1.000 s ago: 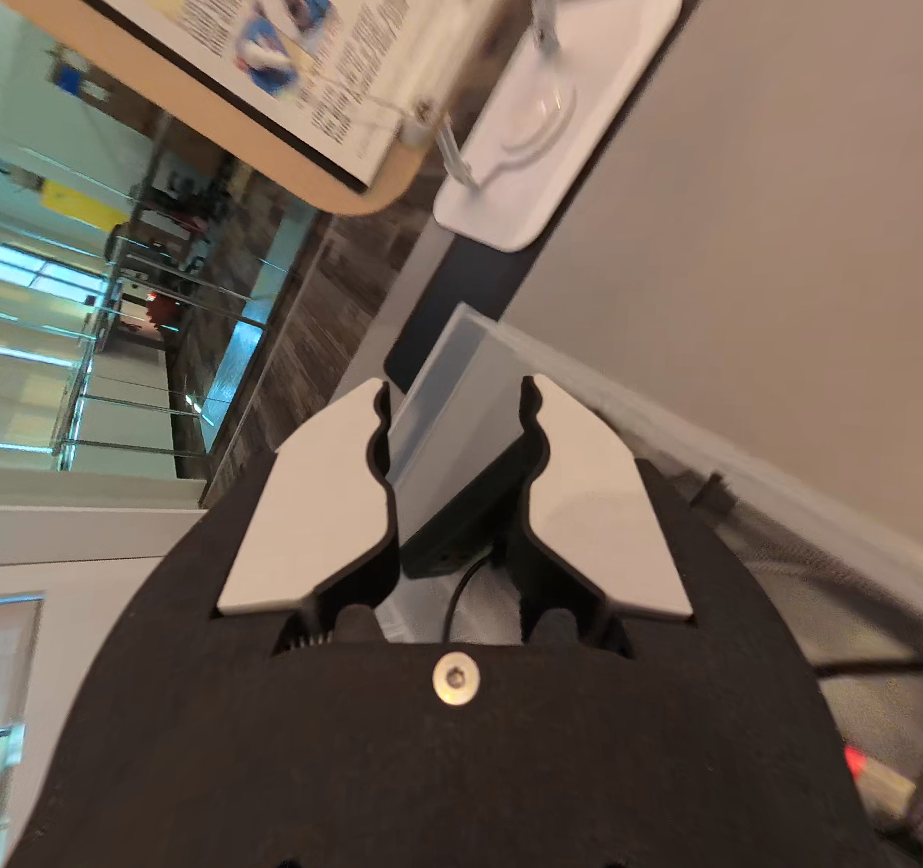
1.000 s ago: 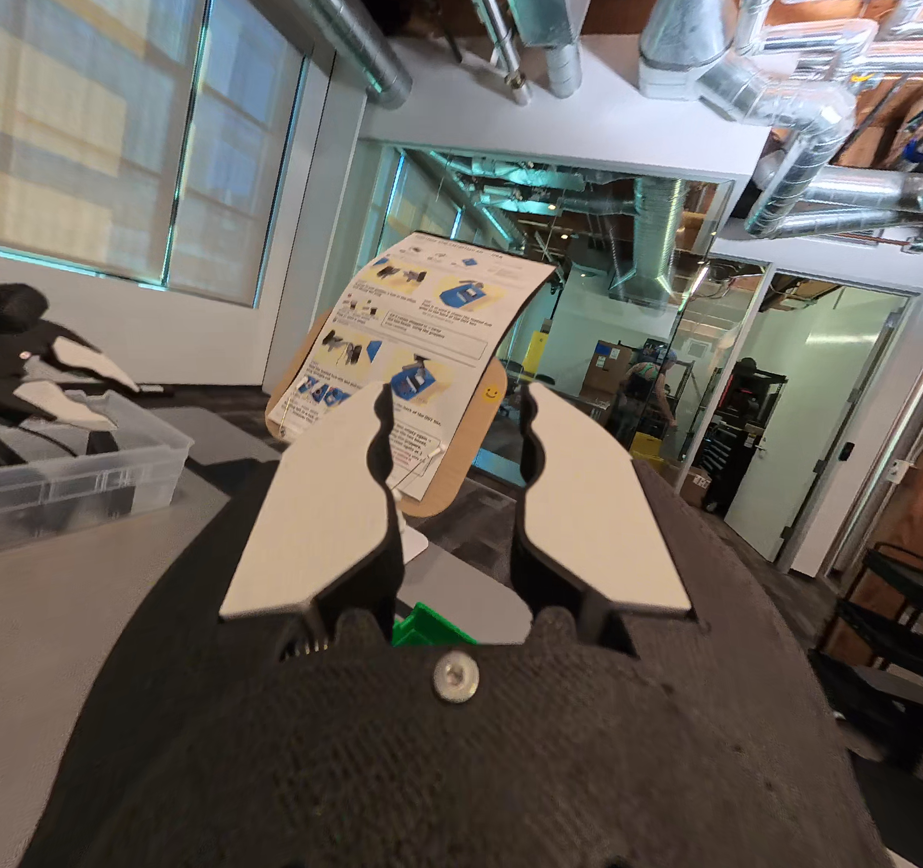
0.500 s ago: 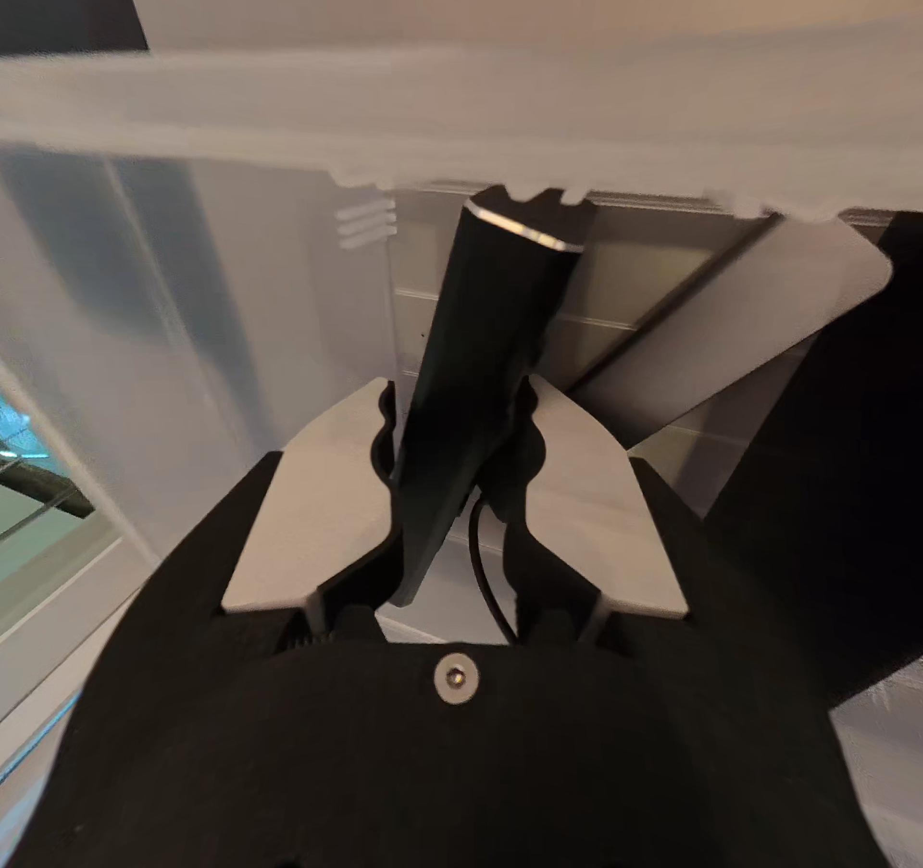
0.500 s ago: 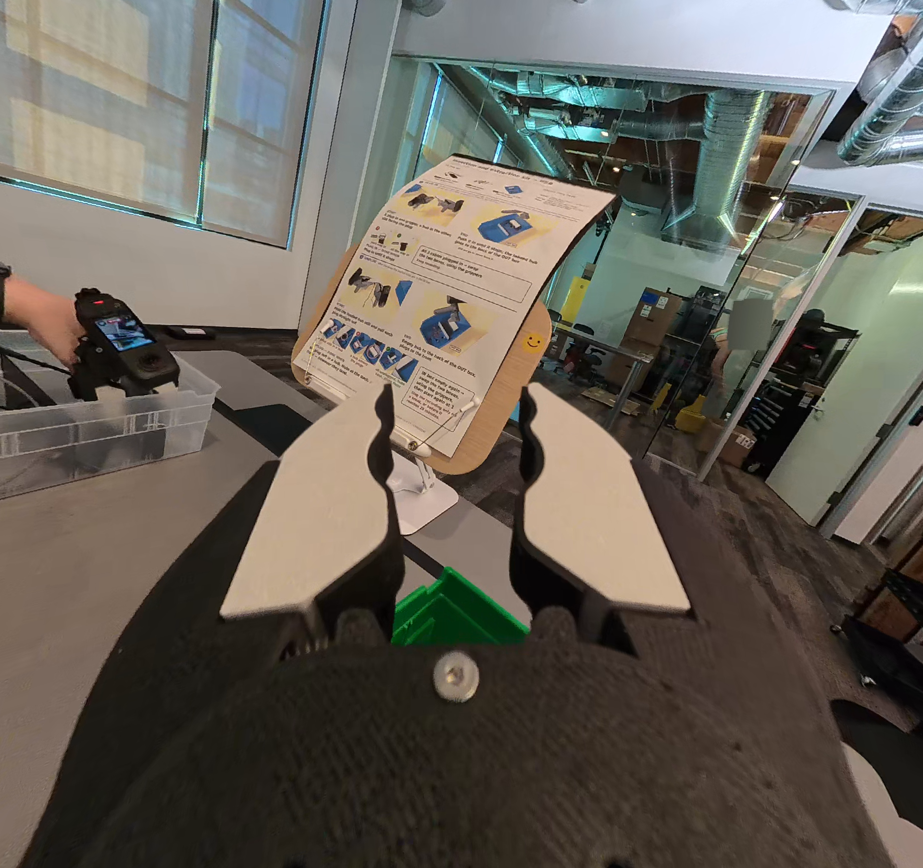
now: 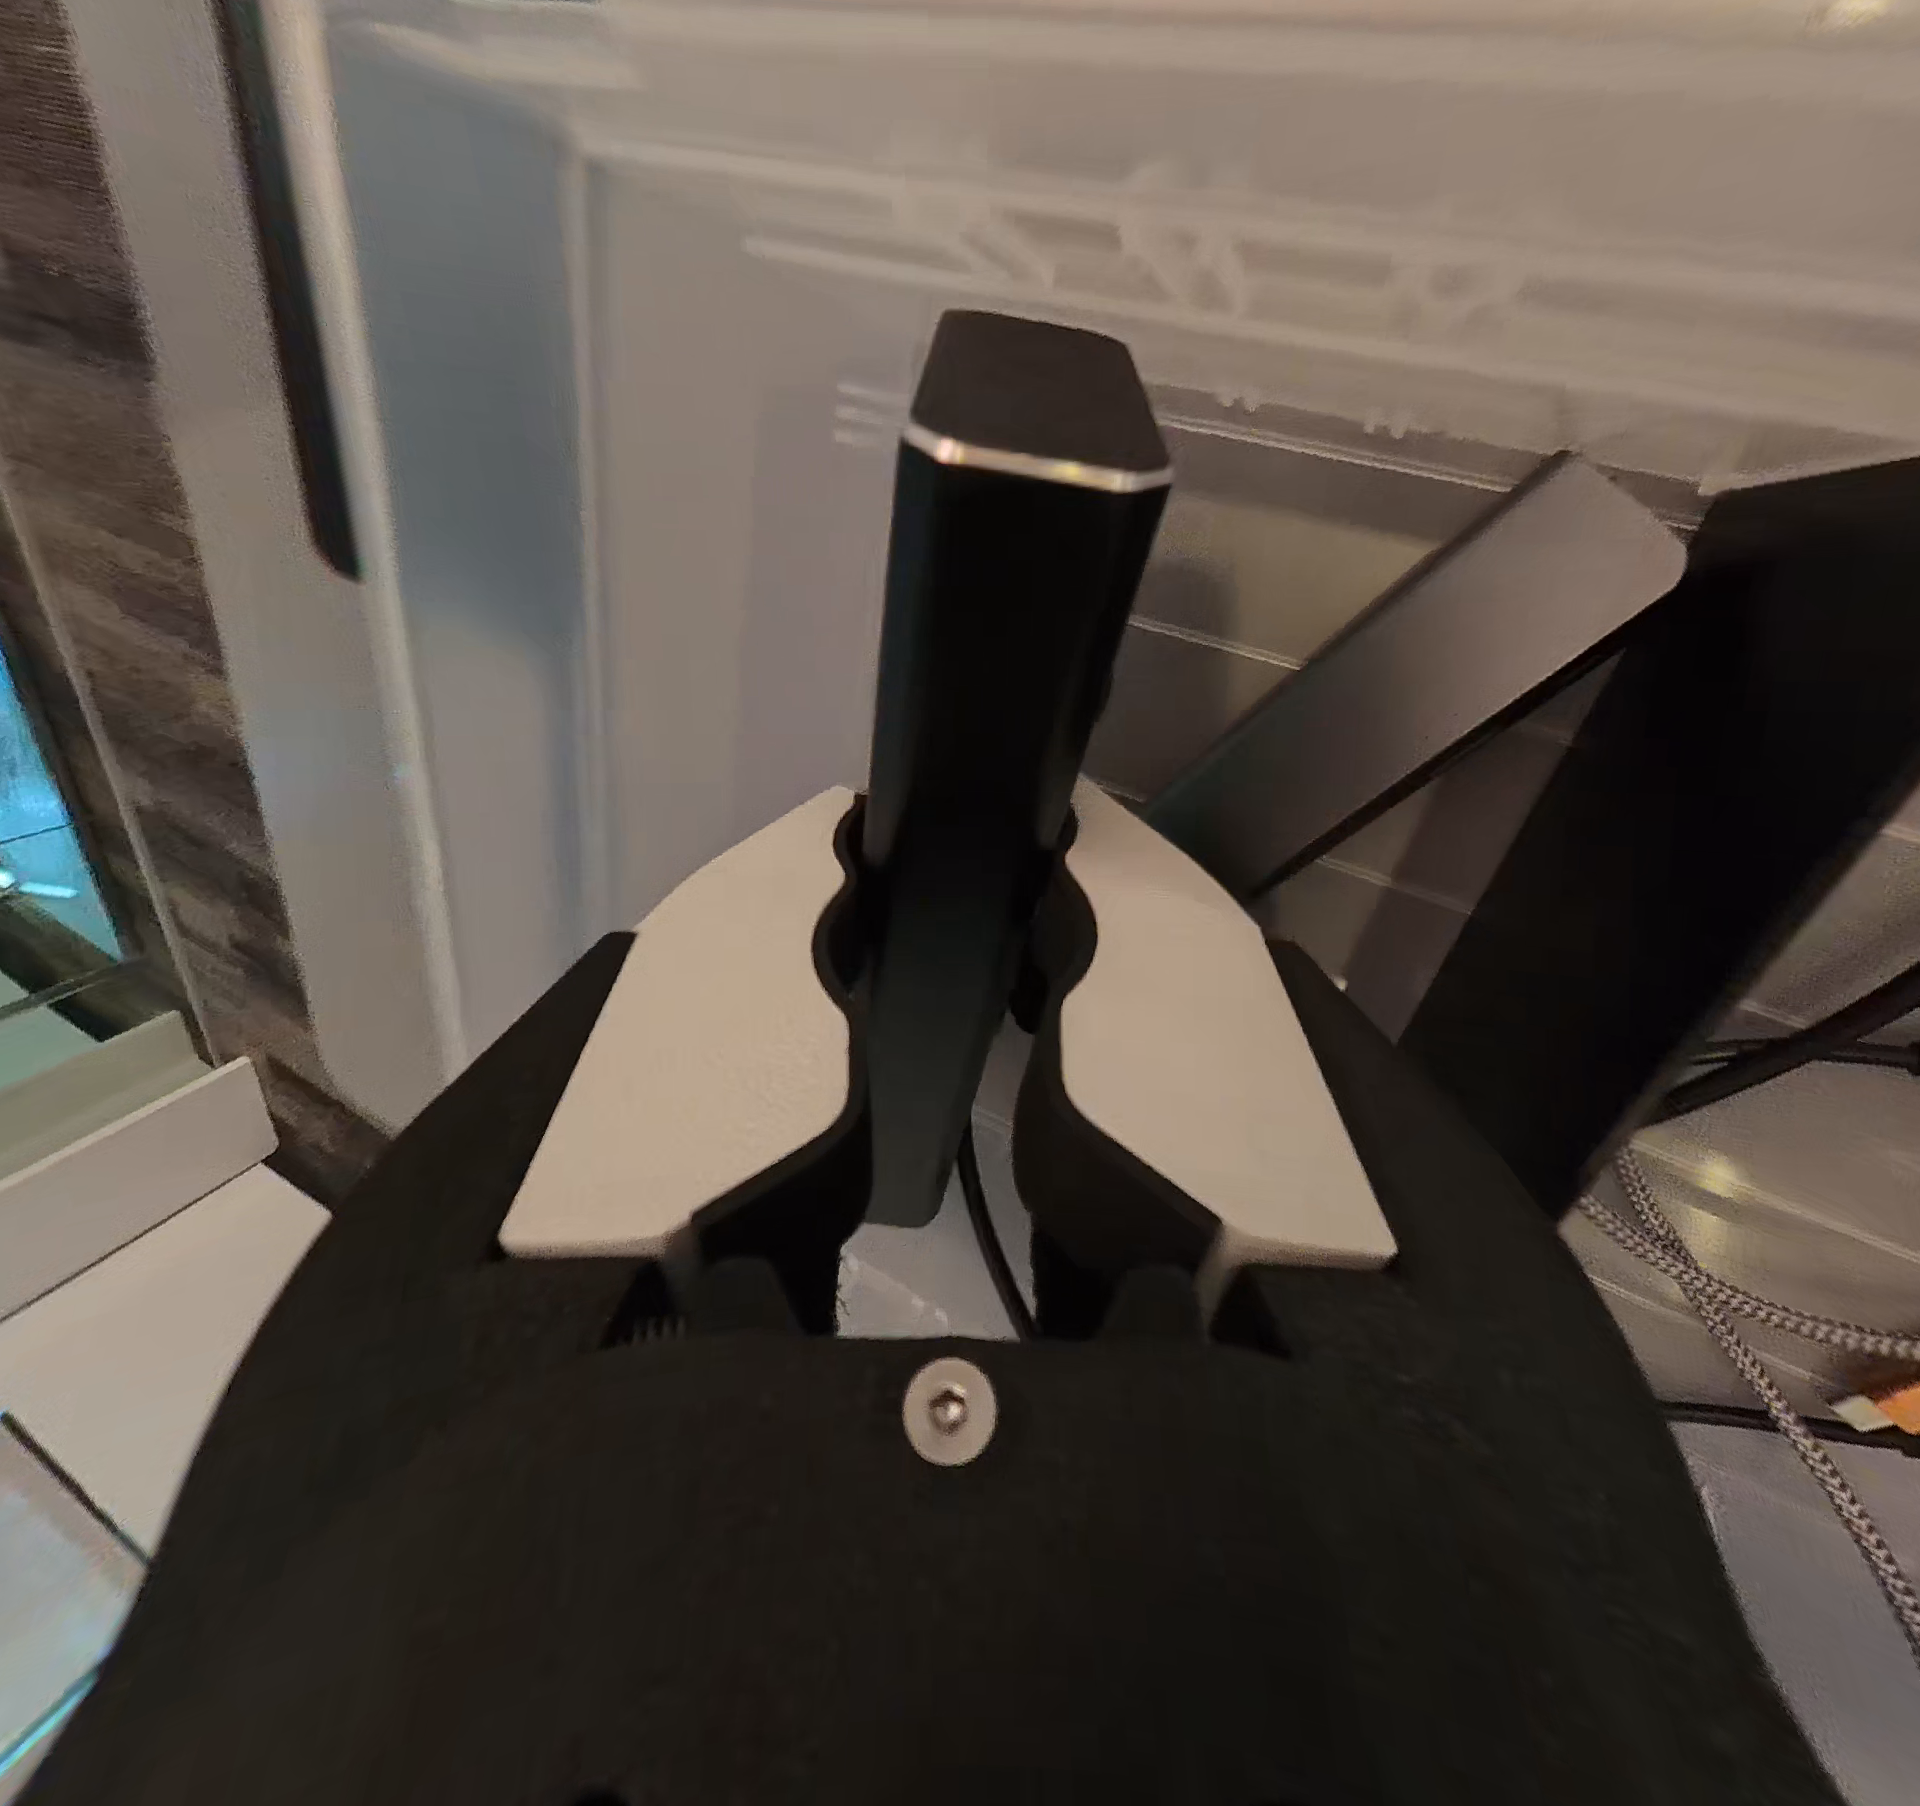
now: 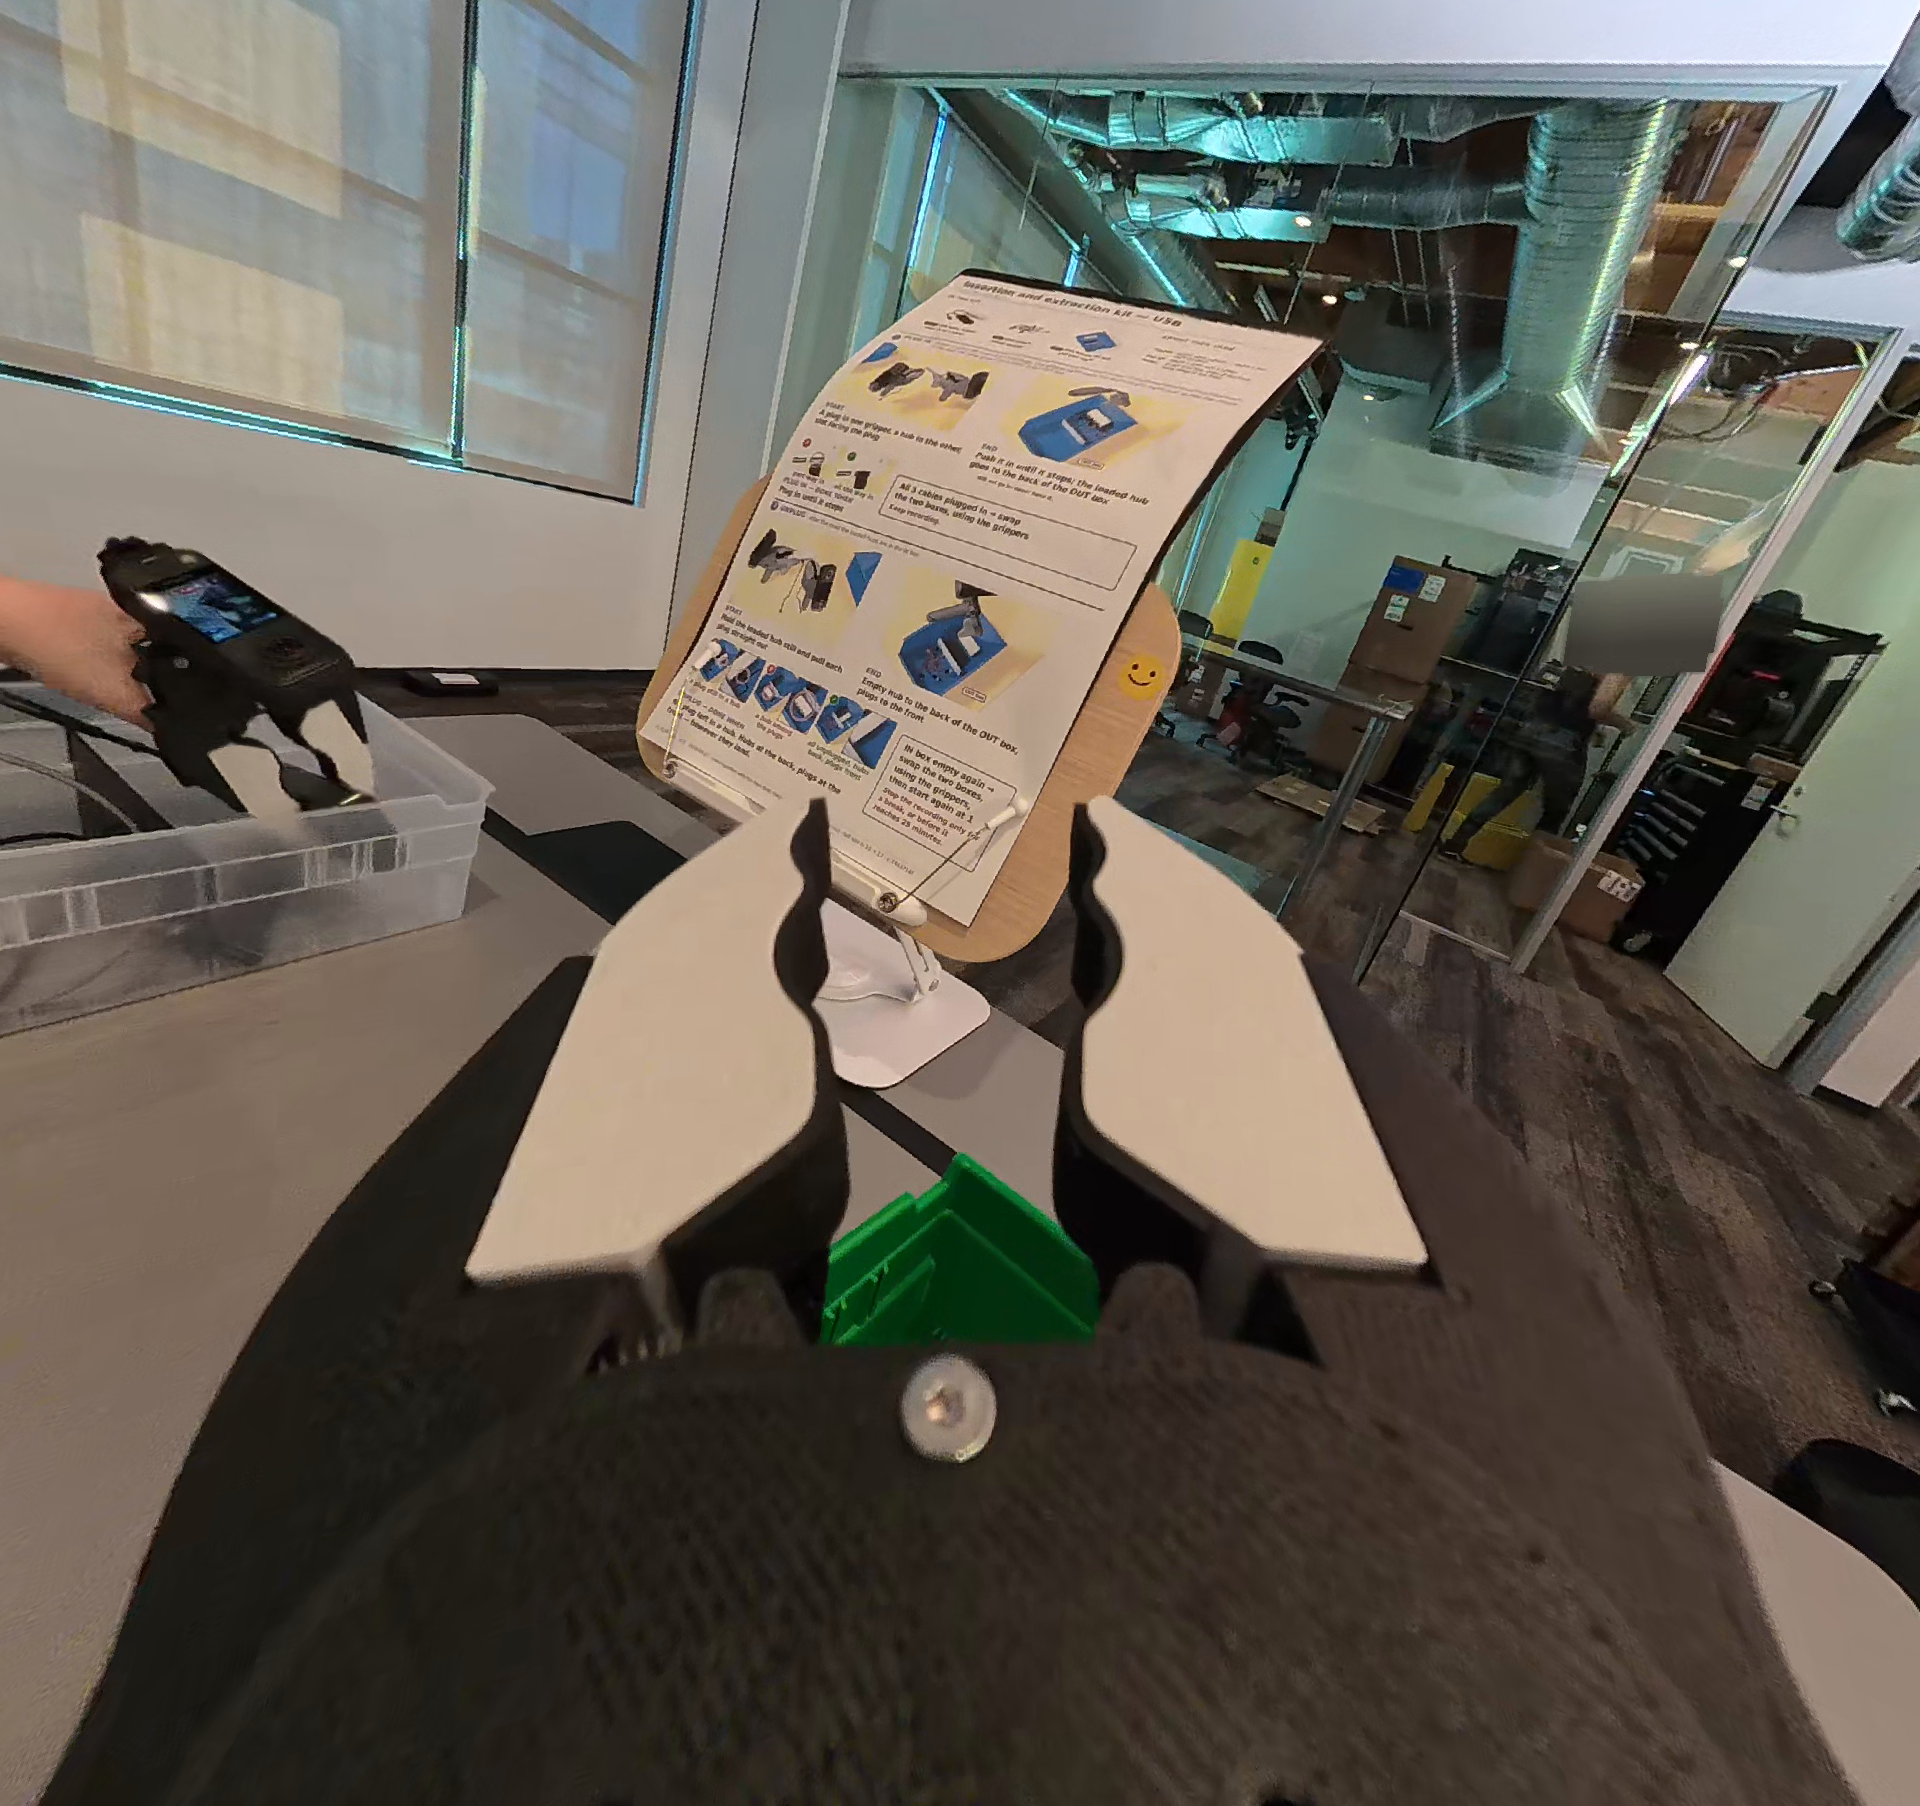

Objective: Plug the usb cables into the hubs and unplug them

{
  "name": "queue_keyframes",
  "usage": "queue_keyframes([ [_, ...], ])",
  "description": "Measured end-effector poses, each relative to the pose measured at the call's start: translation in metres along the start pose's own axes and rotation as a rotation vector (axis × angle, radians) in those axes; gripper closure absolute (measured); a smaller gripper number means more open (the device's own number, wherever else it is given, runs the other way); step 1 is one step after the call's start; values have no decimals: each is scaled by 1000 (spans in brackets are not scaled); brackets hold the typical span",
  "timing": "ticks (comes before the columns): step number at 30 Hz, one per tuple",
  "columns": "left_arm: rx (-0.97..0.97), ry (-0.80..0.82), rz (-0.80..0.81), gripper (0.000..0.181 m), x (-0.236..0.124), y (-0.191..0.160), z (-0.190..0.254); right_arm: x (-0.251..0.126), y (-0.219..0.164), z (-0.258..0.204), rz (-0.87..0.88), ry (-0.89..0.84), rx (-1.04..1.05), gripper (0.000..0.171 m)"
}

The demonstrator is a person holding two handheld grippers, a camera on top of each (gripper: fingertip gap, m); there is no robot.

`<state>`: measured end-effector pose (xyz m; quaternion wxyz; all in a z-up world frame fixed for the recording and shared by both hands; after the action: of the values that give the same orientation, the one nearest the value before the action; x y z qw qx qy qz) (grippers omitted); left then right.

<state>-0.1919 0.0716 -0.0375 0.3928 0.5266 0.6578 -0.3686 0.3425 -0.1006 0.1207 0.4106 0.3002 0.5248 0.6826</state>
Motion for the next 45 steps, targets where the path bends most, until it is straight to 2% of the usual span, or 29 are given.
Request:
queue_keyframes([
  [5, -241, 18, 141, 152, -40, -5, -10, -10, -1, 6, 19, -2, 26, 127],
  [9, -524, 13, 436, 153, -90, -4, -19, -18, -5, 14, 32, -6, 59, 127],
  [12, -630, 29, 663, 153, -134, 3, -18, -24, -7, 20, 66, 16, 118, 128],
  [15, -646, -57, 888, 152, -179, 28, -2, -30, -7, 24, 89, 15, 143, 129],
  [18, -642, -236, 1052, 153, -199, 71, 28, -34, -5, 24, 93, 1, 134, 130],
  [20, -641, -310, 1077, 153, -193, 104, 50, -36, -3, 23, 94, 1, 122, 130],
  [23, -634, -262, 1091, 153, -168, 149, 78, -40, 0, 21, 107, 7, 115, 131],
  [25, -627, -244, 1099, 153, -147, 171, 89, -42, 0, 21, 115, 10, 119, 132],
  [28, -657, -325, 1093, 153, -117, 191, 98, -43, -3, 23, 108, 3, 123, 133],
  [30, -672, -334, 1079, 153, -101, 196, 102, -43, -4, 24, 101, -4, 122, 133],
  [34, -649, -245, 1043, 153, -82, 195, 110, -42, -3, 25, 123, 5, 122, 133],
  [38, -611, -196, 982, 152, -70, 194, 115, -41, -1, 24, 143, 7, 117, 136],
  [45, -689, -229, 1001, 153, -66, 181, 116, -40, -4, 24, 101, -14, 97, 136],
])
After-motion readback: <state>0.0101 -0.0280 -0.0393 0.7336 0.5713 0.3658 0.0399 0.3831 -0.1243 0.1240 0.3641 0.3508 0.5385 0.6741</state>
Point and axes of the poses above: each gripper's, where its closed fingertips meet, x out along the fingers, y out of its top, z = x × y across the jaws, the point moved 9 cm from there along -x, back along the fingers, and after that the axes turned 13 degrees about -z, right-handed, at the moved point
